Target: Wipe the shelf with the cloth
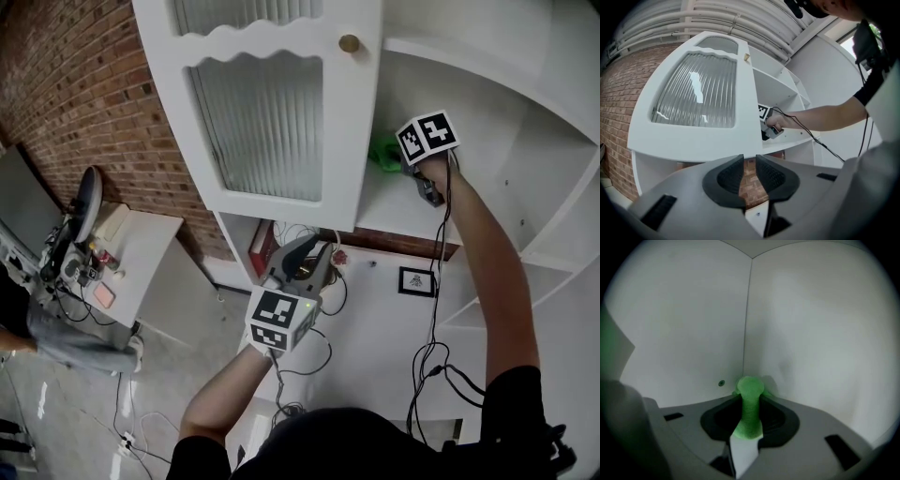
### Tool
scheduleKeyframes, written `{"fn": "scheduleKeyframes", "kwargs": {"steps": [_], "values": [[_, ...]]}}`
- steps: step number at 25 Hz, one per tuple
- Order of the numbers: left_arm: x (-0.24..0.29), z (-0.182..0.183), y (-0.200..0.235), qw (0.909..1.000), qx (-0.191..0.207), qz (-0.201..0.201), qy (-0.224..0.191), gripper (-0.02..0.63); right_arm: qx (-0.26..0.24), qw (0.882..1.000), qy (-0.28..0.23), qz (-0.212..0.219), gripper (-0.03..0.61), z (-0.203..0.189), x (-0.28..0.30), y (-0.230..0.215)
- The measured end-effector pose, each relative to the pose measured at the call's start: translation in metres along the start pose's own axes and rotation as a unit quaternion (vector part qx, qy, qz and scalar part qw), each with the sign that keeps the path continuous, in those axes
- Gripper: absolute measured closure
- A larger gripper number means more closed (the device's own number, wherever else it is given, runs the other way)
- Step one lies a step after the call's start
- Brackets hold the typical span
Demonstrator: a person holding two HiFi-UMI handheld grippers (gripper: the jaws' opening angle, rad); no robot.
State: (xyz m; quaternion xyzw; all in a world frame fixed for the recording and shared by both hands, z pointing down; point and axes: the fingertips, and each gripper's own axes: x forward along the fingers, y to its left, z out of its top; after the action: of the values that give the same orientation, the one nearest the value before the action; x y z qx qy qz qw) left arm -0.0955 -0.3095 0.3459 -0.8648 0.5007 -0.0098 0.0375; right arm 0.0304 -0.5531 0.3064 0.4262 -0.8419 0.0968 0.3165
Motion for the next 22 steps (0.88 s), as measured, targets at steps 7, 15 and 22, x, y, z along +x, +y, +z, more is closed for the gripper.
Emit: {"fn": "scheduleKeyframes", "kwargs": {"steps": [7,15,22], "values": [[0.011,-0.006,-0.022,0.9997,-0.006,-0.023,0.002,0.535,0.013,0.998,0.012,-0.053,0.482,-0.029,-0.028,-0.043],[0.025,-0.013,-0.060,0.9978,-0.009,-0.065,0.014,0.535,0.038,0.993,0.027,-0.110,0.482,-0.070,-0.064,-0.095],[0.038,-0.012,-0.085,0.9958,-0.011,-0.091,0.008,0.535,0.060,0.986,0.037,-0.151,0.482,-0.099,-0.091,-0.134]]}}
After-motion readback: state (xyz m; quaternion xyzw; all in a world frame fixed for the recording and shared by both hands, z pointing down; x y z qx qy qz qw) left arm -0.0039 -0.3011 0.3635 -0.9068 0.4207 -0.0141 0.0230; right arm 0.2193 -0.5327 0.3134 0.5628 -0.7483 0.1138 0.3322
